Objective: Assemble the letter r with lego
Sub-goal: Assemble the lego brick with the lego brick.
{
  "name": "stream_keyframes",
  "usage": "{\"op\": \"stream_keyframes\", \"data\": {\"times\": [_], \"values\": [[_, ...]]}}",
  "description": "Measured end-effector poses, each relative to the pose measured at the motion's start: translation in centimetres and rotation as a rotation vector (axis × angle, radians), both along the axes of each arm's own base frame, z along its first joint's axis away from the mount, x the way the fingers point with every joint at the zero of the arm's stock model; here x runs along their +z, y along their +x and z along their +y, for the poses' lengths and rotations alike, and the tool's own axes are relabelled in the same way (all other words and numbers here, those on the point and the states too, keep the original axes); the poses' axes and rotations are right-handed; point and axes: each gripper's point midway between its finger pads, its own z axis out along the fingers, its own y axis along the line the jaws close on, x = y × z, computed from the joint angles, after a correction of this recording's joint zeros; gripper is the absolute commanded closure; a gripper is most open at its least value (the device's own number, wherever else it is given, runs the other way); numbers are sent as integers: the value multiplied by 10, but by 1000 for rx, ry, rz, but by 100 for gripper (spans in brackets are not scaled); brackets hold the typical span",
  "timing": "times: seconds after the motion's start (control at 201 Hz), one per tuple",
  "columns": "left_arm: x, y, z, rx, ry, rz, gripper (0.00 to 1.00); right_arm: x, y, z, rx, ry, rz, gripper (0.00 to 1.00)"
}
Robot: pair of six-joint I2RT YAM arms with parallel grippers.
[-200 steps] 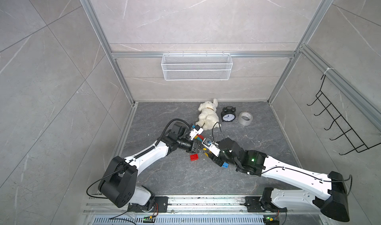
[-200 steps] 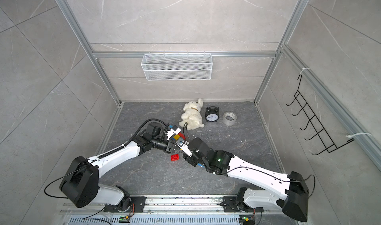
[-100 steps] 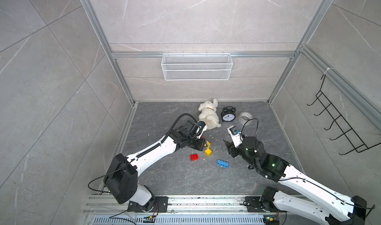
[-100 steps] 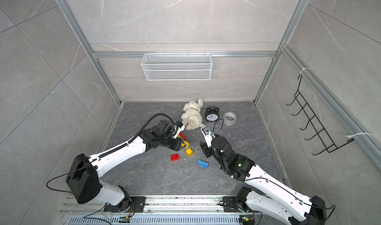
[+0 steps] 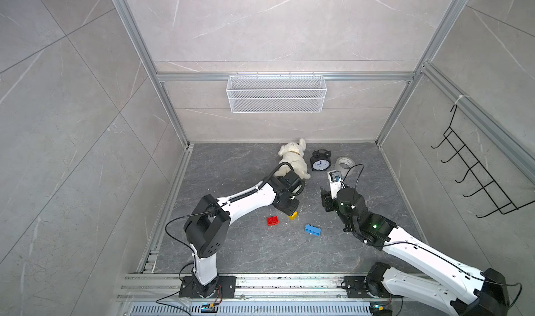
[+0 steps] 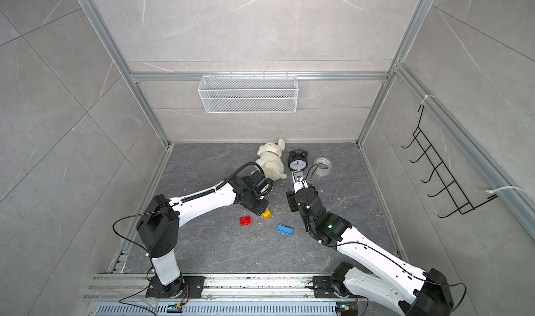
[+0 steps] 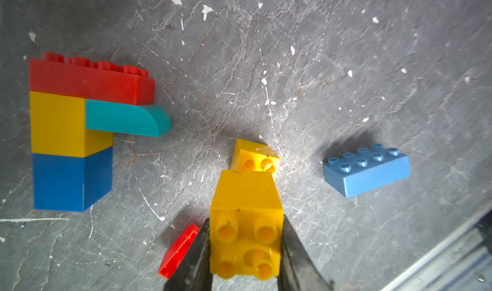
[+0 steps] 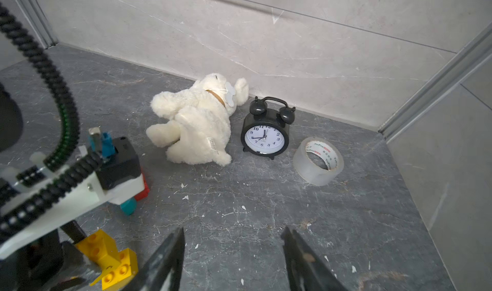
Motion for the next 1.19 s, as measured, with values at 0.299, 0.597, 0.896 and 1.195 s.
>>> {"op": "stream_keyframes", "data": {"times": [0.299, 0.597, 0.896, 1.195], "values": [[0, 1, -5, -6, 0, -27, 93, -7, 6, -3, -22, -2, 14, 38], [-8, 4, -10, -18, 15, -19, 93, -12, 8, -2, -23, -9, 29, 38], [-9, 3, -11, -59, 31, -24, 93, -16, 9, 0, -15, -7, 40, 38], [-9, 0, -9, -137, 62, -27, 93, -18, 10, 0, -20, -6, 48, 38]]}}
